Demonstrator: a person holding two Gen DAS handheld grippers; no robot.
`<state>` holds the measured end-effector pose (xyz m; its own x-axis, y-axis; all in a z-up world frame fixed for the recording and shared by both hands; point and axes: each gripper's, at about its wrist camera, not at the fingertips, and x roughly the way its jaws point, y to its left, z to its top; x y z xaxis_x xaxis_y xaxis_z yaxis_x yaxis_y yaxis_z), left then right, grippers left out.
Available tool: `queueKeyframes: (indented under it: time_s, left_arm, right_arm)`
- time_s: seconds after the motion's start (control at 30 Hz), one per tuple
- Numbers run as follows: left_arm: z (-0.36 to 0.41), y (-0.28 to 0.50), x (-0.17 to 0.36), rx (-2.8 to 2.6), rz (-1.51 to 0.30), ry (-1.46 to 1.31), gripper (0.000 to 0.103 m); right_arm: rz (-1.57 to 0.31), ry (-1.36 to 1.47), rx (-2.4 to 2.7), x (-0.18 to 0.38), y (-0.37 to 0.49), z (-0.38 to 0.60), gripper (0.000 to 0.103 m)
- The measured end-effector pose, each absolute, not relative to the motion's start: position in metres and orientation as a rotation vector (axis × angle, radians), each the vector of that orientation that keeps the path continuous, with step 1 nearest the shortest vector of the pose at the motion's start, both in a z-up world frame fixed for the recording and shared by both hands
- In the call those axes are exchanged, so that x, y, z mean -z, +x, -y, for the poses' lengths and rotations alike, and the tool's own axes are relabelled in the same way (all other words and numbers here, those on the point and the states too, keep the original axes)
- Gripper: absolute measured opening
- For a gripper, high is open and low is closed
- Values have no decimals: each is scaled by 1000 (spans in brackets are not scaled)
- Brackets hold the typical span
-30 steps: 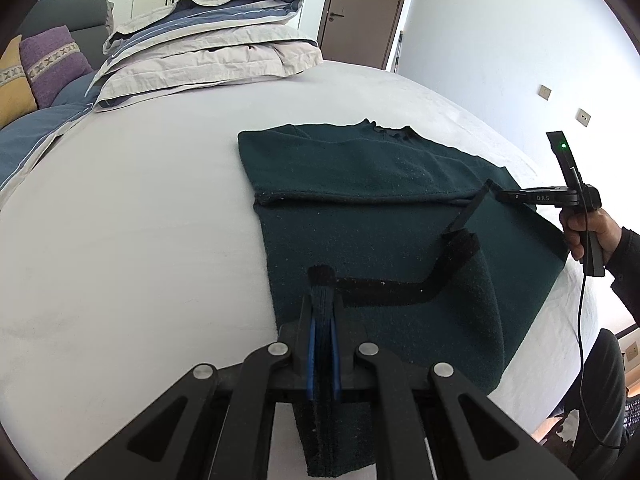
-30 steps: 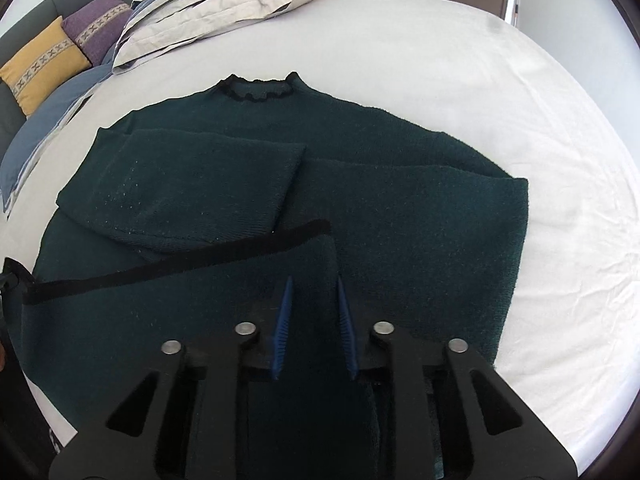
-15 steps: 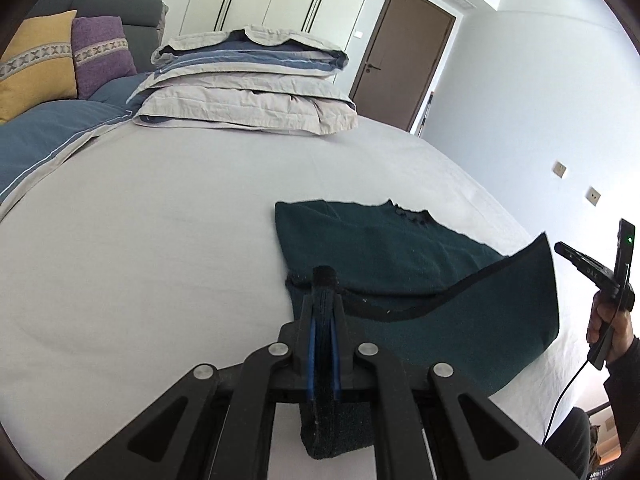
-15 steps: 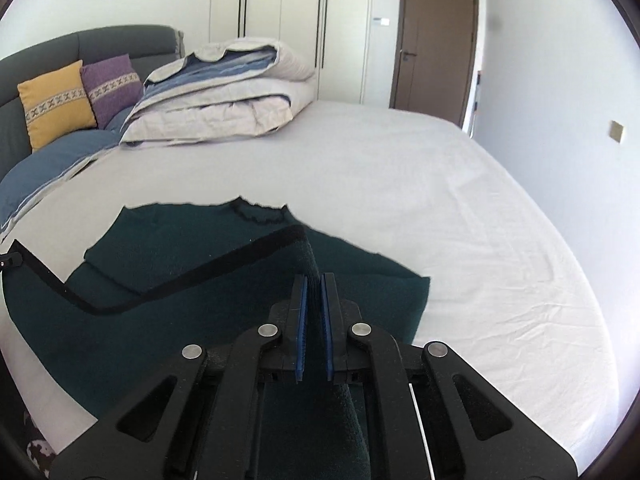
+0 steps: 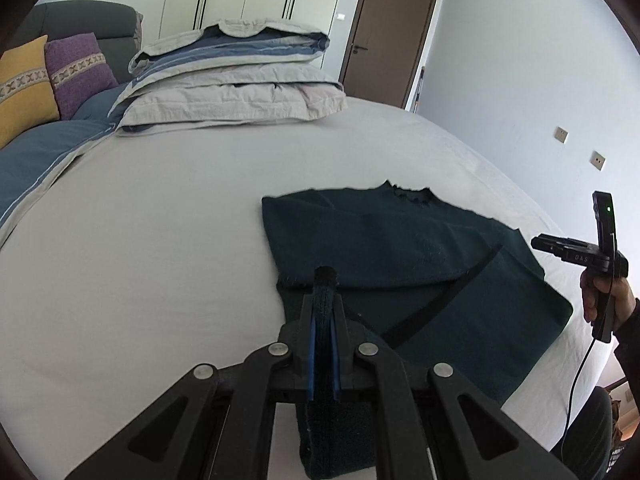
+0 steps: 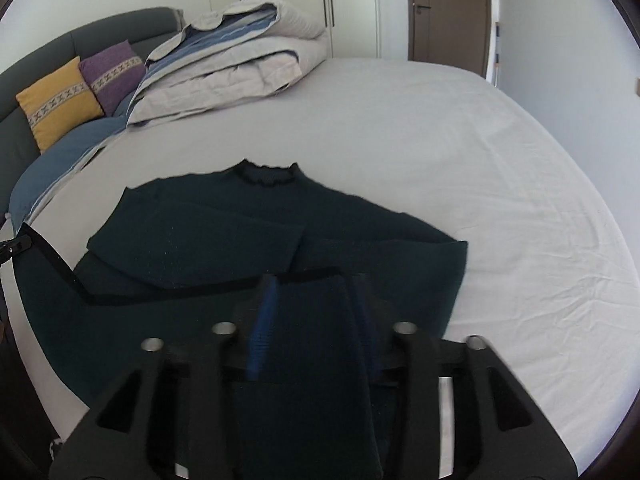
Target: Fold small clothes
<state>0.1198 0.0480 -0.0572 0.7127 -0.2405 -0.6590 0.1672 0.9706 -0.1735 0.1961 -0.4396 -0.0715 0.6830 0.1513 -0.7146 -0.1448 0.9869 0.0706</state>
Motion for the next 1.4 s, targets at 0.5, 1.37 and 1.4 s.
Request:
queueKeyframes:
  time_s: [0.5,1.37,1.4]
  left_arm:
    - [-63,86,86,181,-760,-67,6]
    - [-57,87,29,164,-554,-96,7]
    - [-55,94,26,165,-547,-88,7]
  right_arm:
    - [-964,-138,-131,130,256,411,6]
    - [-403,-165,191,-1,85,415,5]
    - [-411,-164,187,1,92,415,5]
